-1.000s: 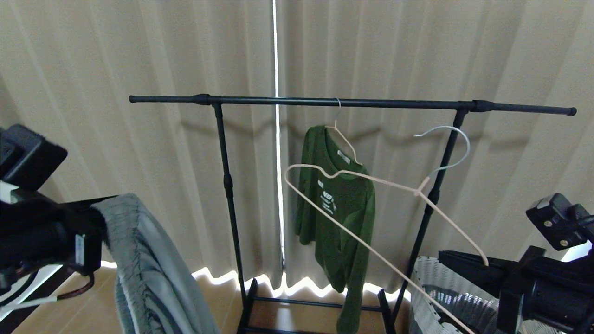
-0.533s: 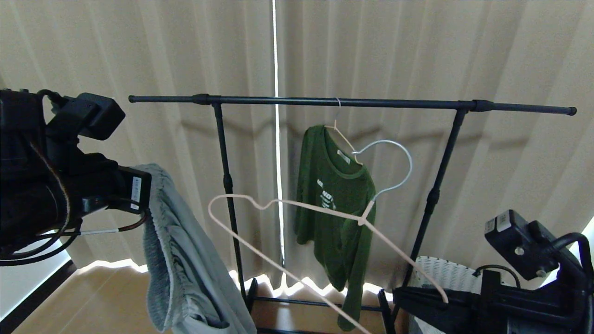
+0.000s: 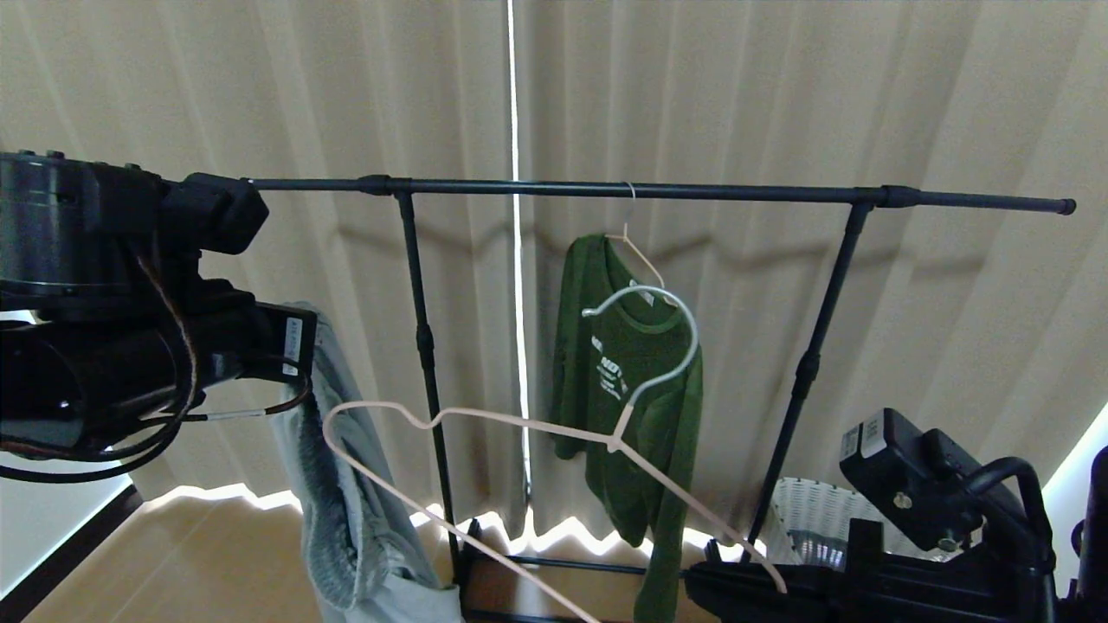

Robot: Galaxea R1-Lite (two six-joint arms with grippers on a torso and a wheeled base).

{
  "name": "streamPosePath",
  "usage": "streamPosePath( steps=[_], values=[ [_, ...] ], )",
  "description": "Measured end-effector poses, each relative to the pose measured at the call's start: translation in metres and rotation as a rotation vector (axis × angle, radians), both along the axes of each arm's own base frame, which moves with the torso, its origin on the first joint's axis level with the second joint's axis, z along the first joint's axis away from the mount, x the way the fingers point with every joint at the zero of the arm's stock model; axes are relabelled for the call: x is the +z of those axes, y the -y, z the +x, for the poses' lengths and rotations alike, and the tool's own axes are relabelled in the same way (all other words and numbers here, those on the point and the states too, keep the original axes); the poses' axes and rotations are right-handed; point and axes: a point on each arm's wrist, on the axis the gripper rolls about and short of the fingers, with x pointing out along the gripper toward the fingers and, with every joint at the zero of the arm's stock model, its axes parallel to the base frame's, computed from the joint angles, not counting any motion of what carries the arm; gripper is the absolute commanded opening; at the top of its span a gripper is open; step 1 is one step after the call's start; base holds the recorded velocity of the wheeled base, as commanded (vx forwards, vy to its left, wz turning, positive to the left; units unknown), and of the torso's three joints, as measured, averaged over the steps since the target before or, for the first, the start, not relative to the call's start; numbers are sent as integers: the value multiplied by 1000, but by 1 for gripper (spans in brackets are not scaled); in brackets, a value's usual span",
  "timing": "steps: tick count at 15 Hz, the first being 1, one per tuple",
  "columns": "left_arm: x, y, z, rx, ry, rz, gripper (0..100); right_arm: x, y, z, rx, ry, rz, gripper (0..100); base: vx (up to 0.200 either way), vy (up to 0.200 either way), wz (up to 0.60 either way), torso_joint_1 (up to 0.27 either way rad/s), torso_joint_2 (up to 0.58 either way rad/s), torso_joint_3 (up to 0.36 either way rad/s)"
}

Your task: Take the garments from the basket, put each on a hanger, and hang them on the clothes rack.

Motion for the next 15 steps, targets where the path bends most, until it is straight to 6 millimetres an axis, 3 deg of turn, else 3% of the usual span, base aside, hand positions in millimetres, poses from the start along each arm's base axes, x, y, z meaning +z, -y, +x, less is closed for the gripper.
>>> streamPosePath(
  steps=[4, 15],
  values=[
    [-1, 6, -1, -8, -5, 30, 0, -1, -10, 5, -19, 4, -17, 0, 0, 0, 0, 0, 0, 0],
    [-13, 9, -15, -19, -90, 133, 0, 9, -60, 43, -181, 50, -24, 0, 0, 0, 0, 0, 0, 0]
  ],
)
